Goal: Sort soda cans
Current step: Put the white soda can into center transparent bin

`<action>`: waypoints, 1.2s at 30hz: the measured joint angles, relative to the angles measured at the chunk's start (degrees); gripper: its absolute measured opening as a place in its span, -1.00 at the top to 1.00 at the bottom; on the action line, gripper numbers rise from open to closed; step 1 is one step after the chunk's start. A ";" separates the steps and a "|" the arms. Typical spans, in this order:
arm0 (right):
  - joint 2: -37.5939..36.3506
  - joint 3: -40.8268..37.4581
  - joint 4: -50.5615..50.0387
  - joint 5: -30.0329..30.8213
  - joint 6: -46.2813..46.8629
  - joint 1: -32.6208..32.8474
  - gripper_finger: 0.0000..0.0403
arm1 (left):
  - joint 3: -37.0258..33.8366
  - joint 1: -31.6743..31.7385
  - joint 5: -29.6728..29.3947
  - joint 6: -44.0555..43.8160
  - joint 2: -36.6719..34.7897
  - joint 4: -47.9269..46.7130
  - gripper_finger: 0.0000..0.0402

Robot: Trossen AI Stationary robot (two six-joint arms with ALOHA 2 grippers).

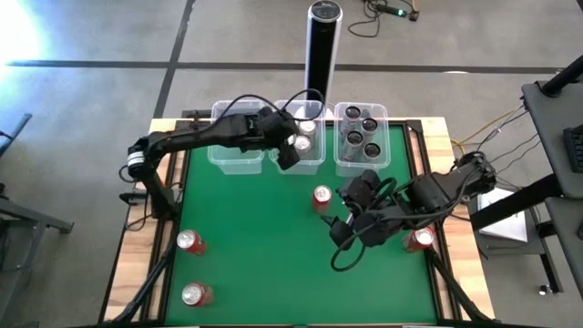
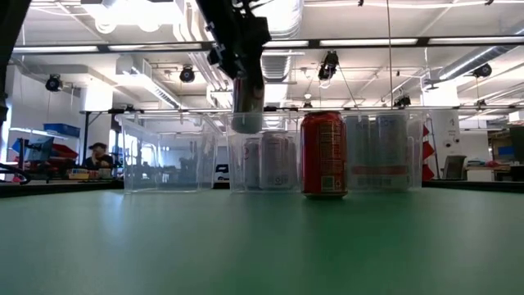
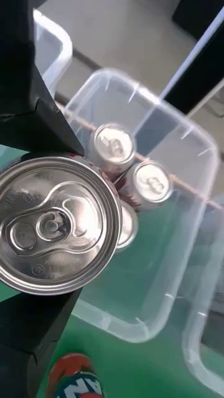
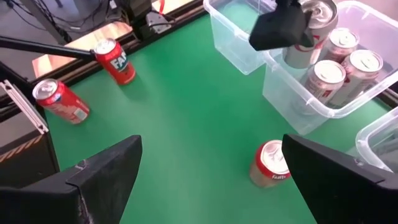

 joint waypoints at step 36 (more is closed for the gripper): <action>0.38 0.05 -0.64 -4.47 -0.46 0.07 -0.89 | -0.41 8.37 6.72 -9.52 13.89 5.93 -0.48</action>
